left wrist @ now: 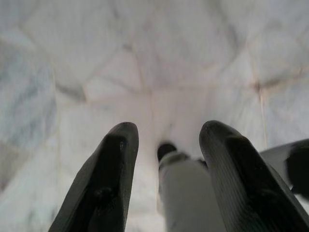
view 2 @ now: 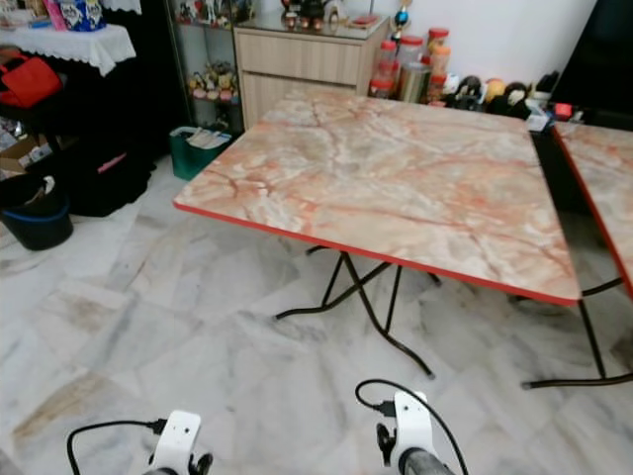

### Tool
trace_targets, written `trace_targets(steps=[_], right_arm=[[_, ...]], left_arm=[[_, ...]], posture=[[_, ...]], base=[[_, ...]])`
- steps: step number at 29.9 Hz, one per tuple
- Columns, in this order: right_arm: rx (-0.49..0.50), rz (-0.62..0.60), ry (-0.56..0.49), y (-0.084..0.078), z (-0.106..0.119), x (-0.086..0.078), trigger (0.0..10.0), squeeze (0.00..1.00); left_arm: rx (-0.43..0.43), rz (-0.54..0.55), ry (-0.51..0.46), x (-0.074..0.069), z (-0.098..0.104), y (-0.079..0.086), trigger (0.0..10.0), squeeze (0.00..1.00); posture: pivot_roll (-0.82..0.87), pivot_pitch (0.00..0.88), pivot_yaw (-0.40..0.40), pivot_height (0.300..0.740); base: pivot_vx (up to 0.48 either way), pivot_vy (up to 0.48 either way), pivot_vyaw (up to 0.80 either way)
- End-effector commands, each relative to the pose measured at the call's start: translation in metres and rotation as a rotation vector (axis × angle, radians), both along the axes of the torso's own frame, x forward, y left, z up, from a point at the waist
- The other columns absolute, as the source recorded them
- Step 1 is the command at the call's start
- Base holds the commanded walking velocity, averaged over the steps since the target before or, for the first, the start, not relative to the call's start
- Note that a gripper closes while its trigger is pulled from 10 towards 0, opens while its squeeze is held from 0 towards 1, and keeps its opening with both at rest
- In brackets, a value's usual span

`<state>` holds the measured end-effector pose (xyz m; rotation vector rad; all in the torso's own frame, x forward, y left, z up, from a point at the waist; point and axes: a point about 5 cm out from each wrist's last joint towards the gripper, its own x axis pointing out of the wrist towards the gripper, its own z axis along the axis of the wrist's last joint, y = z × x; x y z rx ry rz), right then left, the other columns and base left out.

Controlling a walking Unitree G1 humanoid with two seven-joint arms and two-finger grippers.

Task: Setting the table

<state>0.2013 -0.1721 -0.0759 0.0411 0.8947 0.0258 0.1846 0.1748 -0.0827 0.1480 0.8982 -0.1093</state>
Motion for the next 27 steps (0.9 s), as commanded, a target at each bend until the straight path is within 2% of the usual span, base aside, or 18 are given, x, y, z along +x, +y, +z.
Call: trace_targets(steps=[1, 27], right_arm=[[-0.005, -0.008, -0.010, -0.0032, 0.0019, 0.0030, 10.0, 0.00], [-0.008, -0.011, -0.013, -0.0050, 0.0022, 0.0030, 10.0, 0.00]], left_arm=[[0.002, -0.012, -0.009, 0.0045, 0.0019, -0.0028, 10.0, 0.00], [-0.004, -0.010, -0.004, 0.0037, 0.0013, -0.0043, 10.0, 0.00]], posture=[[0.01, 0.000, -0.066, 0.740], [0.01, 0.000, -0.067, 0.740]], base=[[0.000, -0.386, 0.00], [0.000, -0.408, 0.00]])
